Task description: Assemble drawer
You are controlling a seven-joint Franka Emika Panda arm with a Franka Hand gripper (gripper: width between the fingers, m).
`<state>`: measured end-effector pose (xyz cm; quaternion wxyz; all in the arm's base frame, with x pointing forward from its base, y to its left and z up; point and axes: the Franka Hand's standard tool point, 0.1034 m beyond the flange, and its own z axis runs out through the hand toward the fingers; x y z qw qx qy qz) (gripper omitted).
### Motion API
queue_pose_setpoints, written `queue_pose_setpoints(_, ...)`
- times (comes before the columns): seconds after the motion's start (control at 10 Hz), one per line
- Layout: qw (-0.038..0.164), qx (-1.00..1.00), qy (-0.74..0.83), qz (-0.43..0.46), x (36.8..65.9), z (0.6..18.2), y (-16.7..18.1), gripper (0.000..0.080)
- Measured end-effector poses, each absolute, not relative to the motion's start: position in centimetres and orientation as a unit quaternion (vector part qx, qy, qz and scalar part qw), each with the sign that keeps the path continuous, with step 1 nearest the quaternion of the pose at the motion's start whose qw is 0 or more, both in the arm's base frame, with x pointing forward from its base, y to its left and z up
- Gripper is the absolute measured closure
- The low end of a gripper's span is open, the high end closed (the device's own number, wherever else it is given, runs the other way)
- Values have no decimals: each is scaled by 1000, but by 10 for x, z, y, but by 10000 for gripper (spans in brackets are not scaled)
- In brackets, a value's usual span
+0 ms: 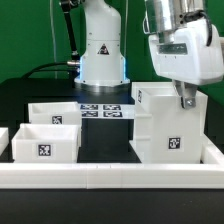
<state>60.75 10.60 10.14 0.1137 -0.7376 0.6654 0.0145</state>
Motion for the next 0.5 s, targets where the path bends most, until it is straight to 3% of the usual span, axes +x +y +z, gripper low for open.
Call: queue_pose_setpoints(0.5, 121, -731, 671, 16, 642, 104, 110, 757)
